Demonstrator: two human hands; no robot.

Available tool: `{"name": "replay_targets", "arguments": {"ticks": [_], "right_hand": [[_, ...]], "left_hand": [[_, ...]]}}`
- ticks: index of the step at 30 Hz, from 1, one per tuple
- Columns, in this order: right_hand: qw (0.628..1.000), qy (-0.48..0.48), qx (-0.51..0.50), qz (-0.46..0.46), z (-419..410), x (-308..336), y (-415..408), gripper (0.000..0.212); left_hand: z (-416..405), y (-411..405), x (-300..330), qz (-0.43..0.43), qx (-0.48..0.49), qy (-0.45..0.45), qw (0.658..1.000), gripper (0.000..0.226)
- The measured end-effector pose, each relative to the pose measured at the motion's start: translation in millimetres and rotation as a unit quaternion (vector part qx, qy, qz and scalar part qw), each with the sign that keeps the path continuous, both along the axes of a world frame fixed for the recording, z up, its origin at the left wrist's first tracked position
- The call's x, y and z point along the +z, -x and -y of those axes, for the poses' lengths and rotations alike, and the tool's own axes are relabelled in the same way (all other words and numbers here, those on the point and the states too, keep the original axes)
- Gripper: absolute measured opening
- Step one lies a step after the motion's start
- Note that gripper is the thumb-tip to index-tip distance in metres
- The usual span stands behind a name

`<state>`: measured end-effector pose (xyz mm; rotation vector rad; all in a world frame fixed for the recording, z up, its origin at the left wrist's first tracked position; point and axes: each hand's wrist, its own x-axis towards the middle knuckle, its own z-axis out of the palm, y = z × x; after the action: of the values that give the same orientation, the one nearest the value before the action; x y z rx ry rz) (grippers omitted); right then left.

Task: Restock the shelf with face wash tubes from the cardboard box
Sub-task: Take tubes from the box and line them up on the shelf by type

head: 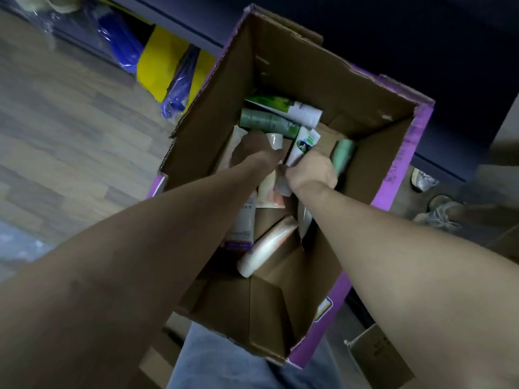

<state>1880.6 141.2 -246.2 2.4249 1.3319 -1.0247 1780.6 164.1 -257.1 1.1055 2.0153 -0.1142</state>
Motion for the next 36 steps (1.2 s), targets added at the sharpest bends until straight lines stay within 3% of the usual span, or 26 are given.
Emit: {"name": "replay_targets", "arguments": {"ticks": [5, 11, 17, 20, 23, 29, 31, 36], "right_hand": [[1.0, 0.017, -0.004, 0.016, -5, -10, -1, 0.06], [0.99, 0.041, -0.117, -0.066, -9, -1, -5, 0.079], [0.985, 0.003, -0.139, -0.101, 13, 20, -5, 0.051], [0.984, -0.02, -0.135, -0.113, 21, 36, 0, 0.049], [0.983, -0.047, -0.131, -0.116, 24, 52, 4, 0.047], [0.977, -0.068, -0.168, -0.111, 32, 77, 3, 0.052], [0.975, -0.072, -0.18, -0.106, 35, 84, 3, 0.054], [0.973, -0.071, -0.195, -0.102, 43, 95, 6, 0.06]], "left_hand": [[-4, -9, -11, -0.031, -0.01, -0.013, 0.999, 0.065], [-2, 8, 7, 0.044, 0.028, 0.007, 0.999, 0.066], [4, 25, 46, 0.078, 0.027, -0.037, 0.996, 0.063], [9, 34, 68, 0.096, -0.021, -0.065, 0.993, 0.062], [10, 43, 85, 0.093, -0.074, -0.037, 0.992, 0.044], [17, 56, 103, 0.095, 0.012, -0.015, 0.995, 0.049], [22, 57, 111, 0.105, 0.009, -0.008, 0.994, 0.039], [40, 59, 110, 0.217, 0.039, 0.034, 0.975, 0.049]]}}
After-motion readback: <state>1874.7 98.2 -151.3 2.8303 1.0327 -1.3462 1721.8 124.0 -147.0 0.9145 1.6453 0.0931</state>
